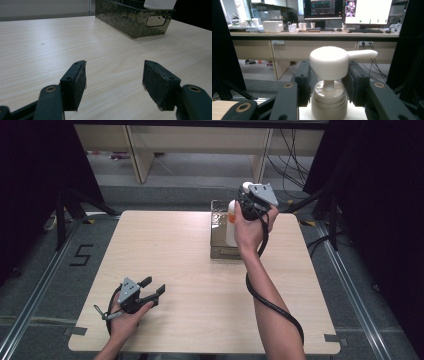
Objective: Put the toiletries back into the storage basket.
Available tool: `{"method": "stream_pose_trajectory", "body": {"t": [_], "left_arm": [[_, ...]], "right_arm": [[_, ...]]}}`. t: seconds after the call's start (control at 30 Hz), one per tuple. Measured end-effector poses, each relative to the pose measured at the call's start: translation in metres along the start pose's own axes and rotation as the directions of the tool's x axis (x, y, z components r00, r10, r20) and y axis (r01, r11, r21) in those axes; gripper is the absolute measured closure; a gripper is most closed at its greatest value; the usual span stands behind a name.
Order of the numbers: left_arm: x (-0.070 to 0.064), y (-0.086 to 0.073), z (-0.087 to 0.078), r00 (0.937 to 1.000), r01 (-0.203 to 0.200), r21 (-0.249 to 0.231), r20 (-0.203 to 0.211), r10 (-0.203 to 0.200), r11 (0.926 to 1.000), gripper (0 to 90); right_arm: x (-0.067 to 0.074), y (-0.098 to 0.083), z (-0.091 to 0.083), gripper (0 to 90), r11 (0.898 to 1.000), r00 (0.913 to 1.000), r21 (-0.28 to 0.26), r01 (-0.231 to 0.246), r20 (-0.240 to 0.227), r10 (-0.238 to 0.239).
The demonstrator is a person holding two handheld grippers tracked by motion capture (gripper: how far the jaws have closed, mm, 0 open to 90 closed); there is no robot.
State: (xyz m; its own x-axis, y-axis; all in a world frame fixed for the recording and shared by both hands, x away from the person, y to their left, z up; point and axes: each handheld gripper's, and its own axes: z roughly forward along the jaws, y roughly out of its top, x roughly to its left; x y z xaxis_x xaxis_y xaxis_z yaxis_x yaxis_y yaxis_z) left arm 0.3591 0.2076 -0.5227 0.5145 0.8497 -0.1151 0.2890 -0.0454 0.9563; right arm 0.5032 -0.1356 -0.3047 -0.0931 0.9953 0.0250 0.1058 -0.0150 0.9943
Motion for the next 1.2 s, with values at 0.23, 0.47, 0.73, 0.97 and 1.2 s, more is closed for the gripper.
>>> {"method": "stream_pose_trajectory", "body": {"t": [0.23, 0.47, 0.73, 0.97, 1.2], "left_arm": [[0.000, 0.000, 0.000, 1.0000, -0.001, 0.000, 0.000, 0.001, 1.0000, 35.0], [0.000, 0.000, -0.001, 0.9999, -0.006, 0.013, -0.010, 0.006, 0.9999, 35.1], [0.000, 0.000, -0.001, 0.9999, -0.006, 0.015, -0.010, 0.006, 0.9999, 35.1], [0.000, 0.000, -0.001, 0.9999, -0.008, 0.013, -0.010, 0.008, 0.9999, 35.0], [-0.001, 0.000, -0.001, 0.9999, -0.010, 0.014, -0.010, 0.010, 0.9998, 35.1]], "right_arm": [[0.000, -0.001, 0.002, 60.5, 1.000, 1.0000, -0.003, 0.007, 0.005, -0.007], [0.000, -0.004, 0.003, 60.5, 1.000, 1.0000, 0.019, -0.002, 0.003, 0.002], [-0.001, -0.011, 0.005, 60.5, 0.999, 1.0000, 0.033, 0.007, 0.003, -0.007], [-0.003, -0.019, 0.007, 60.5, 0.999, 0.9999, 0.043, 0.013, 0.005, -0.014], [-0.004, -0.027, 0.007, 60.5, 0.998, 1.0000, 0.063, 0.005, 0.008, -0.005]]}}
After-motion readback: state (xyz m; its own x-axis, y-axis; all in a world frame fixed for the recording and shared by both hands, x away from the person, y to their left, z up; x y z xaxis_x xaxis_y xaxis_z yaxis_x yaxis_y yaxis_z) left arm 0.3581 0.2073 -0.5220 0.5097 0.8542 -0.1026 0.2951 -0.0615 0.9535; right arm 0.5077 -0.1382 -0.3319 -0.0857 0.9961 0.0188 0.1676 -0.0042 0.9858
